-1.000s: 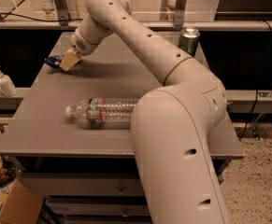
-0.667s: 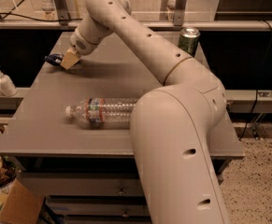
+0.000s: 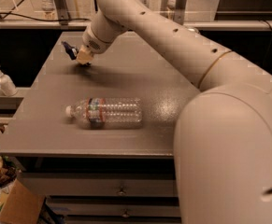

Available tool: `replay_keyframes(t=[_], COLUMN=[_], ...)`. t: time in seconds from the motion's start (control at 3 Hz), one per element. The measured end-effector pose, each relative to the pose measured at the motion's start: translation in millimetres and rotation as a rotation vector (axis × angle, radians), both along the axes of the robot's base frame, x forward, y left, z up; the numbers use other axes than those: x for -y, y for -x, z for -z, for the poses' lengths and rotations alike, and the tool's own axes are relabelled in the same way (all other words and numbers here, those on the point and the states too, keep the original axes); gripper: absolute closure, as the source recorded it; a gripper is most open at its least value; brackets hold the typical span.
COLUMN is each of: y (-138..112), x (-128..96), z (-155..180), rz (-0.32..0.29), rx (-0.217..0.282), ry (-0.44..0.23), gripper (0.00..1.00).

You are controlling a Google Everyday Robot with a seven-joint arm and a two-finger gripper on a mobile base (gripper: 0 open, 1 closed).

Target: Pick rxbar blueberry

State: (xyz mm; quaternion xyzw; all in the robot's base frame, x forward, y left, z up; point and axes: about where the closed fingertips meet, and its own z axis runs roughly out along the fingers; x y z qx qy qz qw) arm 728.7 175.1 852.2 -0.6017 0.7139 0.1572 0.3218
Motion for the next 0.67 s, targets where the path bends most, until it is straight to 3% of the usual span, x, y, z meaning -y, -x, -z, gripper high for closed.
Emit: replay_keyframes(t=[0.67], y=[40.1], x=[24.3], z=[-41.8], rz=[-0.113], rx=[0.178], ry=[-0.039], gripper=[1.00])
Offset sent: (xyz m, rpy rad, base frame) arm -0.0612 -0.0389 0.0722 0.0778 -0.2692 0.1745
